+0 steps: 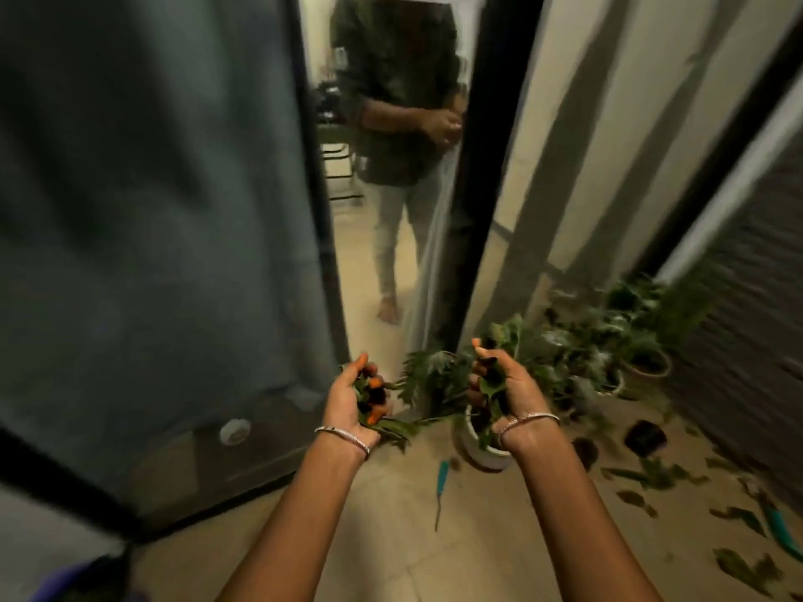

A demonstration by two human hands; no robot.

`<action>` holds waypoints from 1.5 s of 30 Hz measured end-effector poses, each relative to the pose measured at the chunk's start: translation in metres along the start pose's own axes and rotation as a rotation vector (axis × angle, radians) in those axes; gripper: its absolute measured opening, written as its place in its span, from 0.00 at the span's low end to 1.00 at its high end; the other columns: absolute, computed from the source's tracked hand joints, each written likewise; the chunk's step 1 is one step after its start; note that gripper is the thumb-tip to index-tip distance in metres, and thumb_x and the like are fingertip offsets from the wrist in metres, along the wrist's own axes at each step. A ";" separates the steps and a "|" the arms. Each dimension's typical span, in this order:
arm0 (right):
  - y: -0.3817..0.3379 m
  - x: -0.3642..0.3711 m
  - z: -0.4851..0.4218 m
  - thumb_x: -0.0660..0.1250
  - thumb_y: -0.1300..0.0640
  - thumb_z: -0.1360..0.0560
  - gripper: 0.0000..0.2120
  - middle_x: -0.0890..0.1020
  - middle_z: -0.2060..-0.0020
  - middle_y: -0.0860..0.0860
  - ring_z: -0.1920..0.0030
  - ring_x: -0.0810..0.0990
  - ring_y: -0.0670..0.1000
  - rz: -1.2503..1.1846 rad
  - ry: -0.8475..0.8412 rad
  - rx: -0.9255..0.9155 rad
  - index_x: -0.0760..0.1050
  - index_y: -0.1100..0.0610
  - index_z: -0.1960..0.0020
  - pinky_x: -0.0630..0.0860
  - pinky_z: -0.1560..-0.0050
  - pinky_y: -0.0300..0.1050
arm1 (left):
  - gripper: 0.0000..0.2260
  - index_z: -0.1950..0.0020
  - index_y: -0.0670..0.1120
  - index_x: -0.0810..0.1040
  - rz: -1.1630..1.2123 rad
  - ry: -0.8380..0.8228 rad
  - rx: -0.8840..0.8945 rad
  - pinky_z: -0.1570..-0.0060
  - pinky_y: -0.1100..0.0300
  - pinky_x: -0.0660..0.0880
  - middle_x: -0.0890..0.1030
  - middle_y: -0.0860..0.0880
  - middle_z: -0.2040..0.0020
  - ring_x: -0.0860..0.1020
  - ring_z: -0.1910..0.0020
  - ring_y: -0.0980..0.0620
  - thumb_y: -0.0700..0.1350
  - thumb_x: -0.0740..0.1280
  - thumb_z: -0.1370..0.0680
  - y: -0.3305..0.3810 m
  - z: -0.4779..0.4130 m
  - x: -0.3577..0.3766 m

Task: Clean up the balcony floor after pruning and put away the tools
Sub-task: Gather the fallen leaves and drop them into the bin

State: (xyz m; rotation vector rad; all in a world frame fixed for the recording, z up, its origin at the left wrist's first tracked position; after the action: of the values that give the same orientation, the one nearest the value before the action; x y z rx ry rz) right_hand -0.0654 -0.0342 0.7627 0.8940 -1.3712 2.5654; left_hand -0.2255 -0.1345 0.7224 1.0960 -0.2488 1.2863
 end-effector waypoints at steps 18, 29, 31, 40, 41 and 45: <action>0.396 0.300 0.063 0.60 0.62 0.21 0.07 0.74 0.75 0.47 0.77 0.72 0.43 0.291 -0.306 0.610 0.77 0.57 0.50 0.66 0.81 0.35 | 0.19 0.71 0.45 0.73 0.383 0.709 0.350 0.81 0.69 0.64 0.69 0.50 0.80 0.65 0.84 0.53 0.48 0.63 0.21 0.230 0.191 -0.463; 0.585 0.302 0.031 0.63 0.63 0.23 0.04 0.71 0.71 0.52 0.76 0.69 0.47 0.732 -0.248 0.776 0.78 0.60 0.51 0.65 0.80 0.37 | 0.23 0.75 0.46 0.79 0.506 1.063 0.347 0.82 0.68 0.68 0.74 0.51 0.80 0.73 0.81 0.53 0.43 0.61 0.20 0.223 0.187 -0.640; 0.628 0.300 0.011 0.63 0.63 0.23 0.06 0.71 0.72 0.52 0.78 0.69 0.47 0.841 -0.251 0.773 0.77 0.60 0.49 0.64 0.79 0.37 | 0.28 0.81 0.46 0.78 0.536 1.062 0.309 0.78 0.65 0.73 0.75 0.52 0.79 0.75 0.76 0.52 0.42 0.61 0.19 0.217 0.166 -0.675; 0.847 0.294 -0.088 0.66 0.63 0.23 0.04 0.77 0.68 0.56 0.72 0.73 0.53 1.261 -0.405 0.694 0.76 0.62 0.49 0.69 0.78 0.38 | 0.15 0.65 0.45 0.67 0.641 1.089 0.145 0.84 0.70 0.62 0.69 0.51 0.81 0.66 0.86 0.55 0.44 0.58 0.18 0.160 0.054 -0.834; 0.868 0.294 -0.097 0.66 0.63 0.23 0.04 0.77 0.66 0.56 0.70 0.74 0.53 1.295 -0.444 0.686 0.75 0.62 0.48 0.70 0.77 0.39 | 0.15 0.65 0.45 0.67 0.662 1.086 0.148 0.84 0.71 0.62 0.69 0.50 0.80 0.67 0.86 0.55 0.44 0.58 0.18 0.156 0.043 -0.847; 0.961 0.285 -0.131 0.69 0.60 0.24 0.16 0.81 0.49 0.58 0.51 0.81 0.59 1.367 -0.612 0.657 0.73 0.59 0.37 0.81 0.54 0.53 | 0.14 0.64 0.43 0.72 0.741 1.117 0.158 0.70 0.60 0.72 0.74 0.44 0.65 0.74 0.70 0.48 0.43 0.59 0.18 0.133 0.006 -0.901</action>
State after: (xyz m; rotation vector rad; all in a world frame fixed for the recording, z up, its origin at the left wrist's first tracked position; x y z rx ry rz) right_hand -0.6924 -0.5500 0.1604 1.0960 -1.6292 4.2275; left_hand -0.6347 -0.7301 0.1686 0.2464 0.3373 2.4129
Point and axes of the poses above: each hand's wrist, its own z-axis away from the middle knuckle, its own x-axis out of the palm, y = z × x, the point moved 6 cm from there along -z, towards the middle knuckle
